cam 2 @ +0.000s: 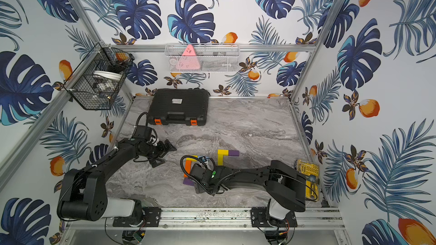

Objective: Assemble the letter c with building blocks
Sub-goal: Place the building block at the center of the board, then assemble the building block at the center of the board.

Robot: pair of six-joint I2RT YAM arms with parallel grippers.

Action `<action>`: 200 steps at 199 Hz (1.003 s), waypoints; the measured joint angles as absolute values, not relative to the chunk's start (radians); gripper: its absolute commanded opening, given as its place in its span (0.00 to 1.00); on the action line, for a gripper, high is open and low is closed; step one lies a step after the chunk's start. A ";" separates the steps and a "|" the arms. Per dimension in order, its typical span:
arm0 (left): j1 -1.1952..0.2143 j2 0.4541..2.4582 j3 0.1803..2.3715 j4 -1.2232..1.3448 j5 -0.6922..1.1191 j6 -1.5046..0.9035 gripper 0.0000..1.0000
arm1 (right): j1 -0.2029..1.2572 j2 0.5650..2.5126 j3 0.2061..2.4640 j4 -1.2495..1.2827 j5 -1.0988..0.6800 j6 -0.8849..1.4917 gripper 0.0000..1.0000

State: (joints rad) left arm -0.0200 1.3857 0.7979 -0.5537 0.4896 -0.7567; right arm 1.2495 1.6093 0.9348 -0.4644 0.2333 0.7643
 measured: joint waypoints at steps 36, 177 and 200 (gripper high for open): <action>-0.021 1.380 0.780 -0.552 0.488 -0.756 0.99 | 1.243 1.586 0.903 -0.470 0.227 0.738 0.89; -0.026 1.357 0.751 -0.561 0.477 -0.752 0.99 | 1.205 1.662 0.905 -0.385 0.165 0.671 0.93; -0.027 1.357 0.750 -0.561 0.477 -0.752 0.99 | 1.205 1.662 0.906 -0.375 0.143 0.669 0.92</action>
